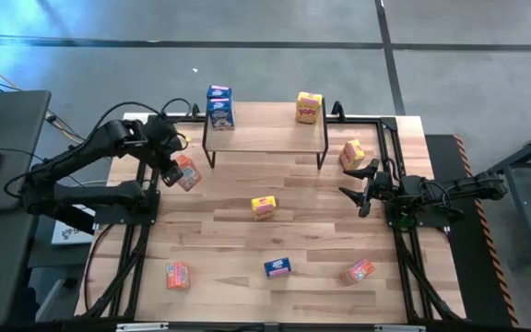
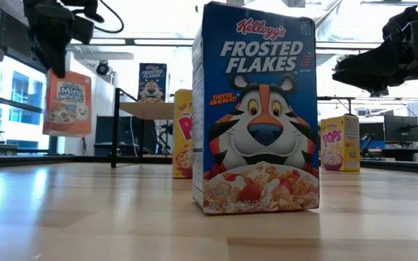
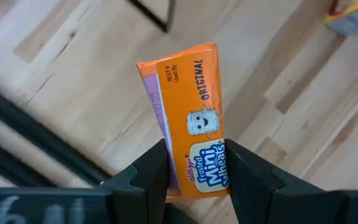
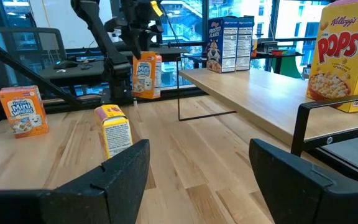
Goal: Stack cereal on shelf
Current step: Put the top orange cereal box on the shelf
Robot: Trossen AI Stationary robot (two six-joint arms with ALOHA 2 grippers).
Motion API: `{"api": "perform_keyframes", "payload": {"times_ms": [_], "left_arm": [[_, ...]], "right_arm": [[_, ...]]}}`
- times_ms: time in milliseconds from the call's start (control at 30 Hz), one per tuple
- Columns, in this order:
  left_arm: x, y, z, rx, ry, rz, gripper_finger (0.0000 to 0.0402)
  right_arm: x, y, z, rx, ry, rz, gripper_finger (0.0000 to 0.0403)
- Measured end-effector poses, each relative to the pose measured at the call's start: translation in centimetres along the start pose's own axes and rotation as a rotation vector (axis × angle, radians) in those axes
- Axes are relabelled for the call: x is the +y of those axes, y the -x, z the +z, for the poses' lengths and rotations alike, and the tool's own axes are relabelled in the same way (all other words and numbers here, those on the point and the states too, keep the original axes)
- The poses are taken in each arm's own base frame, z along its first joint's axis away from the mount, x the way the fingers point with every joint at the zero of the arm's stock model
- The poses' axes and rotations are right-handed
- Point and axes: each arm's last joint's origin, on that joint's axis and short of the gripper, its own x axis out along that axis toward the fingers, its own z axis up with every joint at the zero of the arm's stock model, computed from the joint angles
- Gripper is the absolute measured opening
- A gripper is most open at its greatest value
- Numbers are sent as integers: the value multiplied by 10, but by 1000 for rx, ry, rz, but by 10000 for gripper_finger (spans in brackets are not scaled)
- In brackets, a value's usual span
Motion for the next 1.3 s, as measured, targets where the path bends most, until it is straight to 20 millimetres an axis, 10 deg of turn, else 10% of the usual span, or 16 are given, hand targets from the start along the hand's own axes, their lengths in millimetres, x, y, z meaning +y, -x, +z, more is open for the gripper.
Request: {"api": "perform_keyframes", "payload": {"times_ms": [600, 1300], "left_arm": [[-40, 0, 24, -249, -208, -186, 131], [-81, 11, 109, -418, -511, -62, 131]], "right_arm": [[0, 0, 0, 0, 0, 0, 268], [0, 0, 0, 0, 0, -1, 268]]}}
